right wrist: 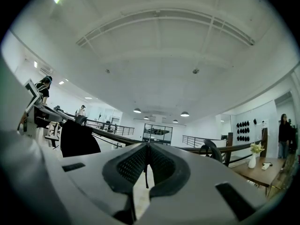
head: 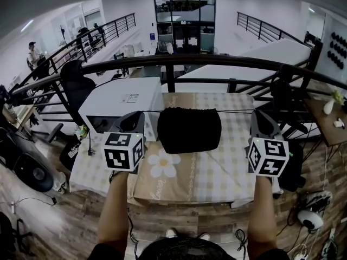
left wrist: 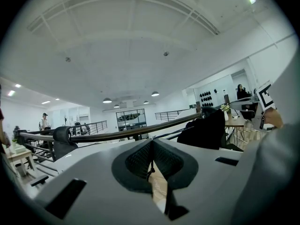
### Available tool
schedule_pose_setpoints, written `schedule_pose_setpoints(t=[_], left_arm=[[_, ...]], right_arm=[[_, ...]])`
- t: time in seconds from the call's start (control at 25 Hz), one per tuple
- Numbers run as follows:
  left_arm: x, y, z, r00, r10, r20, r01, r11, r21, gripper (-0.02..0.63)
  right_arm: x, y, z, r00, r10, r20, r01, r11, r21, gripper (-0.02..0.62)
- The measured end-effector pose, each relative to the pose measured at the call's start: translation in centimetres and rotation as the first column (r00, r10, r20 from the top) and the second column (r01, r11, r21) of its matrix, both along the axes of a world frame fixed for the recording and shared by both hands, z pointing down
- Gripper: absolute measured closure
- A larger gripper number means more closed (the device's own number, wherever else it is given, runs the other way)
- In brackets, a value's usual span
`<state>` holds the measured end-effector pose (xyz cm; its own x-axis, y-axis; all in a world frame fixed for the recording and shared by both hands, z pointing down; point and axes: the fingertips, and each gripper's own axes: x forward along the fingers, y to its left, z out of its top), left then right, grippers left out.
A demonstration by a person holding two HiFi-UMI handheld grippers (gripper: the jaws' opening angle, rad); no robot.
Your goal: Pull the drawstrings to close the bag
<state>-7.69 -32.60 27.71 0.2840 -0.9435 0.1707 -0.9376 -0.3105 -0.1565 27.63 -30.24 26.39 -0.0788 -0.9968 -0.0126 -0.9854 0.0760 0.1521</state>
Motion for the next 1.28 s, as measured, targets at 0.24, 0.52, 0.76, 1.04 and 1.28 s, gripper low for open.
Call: schedule_pose_setpoints(t=[0.24, 0.52, 0.76, 1.04, 1.28], left_arm=[[-0.5, 0.1, 0.3, 1.000, -0.017, -0.005, 0.017, 1.000, -0.003, 0.577], [-1.5, 0.0, 0.3, 0.999, -0.045, -0.014, 0.046, 0.999, 0.004, 0.577], [-2.5, 0.3, 0.4, 0.997, -0.071, -0.025, 0.071, 0.997, 0.009, 0.577], [-3.3, 0.3, 0.2, 0.995, -0.095, -0.031, 0.095, 0.995, 0.017, 0.577], [-4.2, 0.3, 0.3, 0.992, -0.120, -0.045, 0.121, 0.992, 0.026, 0.577]], right_arm=[[1.2, 0.4, 0.5, 0.999, 0.023, 0.026, -0.023, 1.000, -0.004, 0.566], [1.9, 0.4, 0.7, 0.999, 0.043, 0.028, -0.043, 0.999, -0.003, 0.566], [2.5, 0.9, 0.9, 0.998, 0.052, 0.025, -0.052, 0.999, -0.003, 0.566], [3.1, 1.3, 0.6, 0.997, 0.074, 0.010, -0.074, 0.997, 0.005, 0.566], [3.0, 1.4, 0.7, 0.996, 0.090, -0.021, -0.090, 0.996, -0.001, 0.566]])
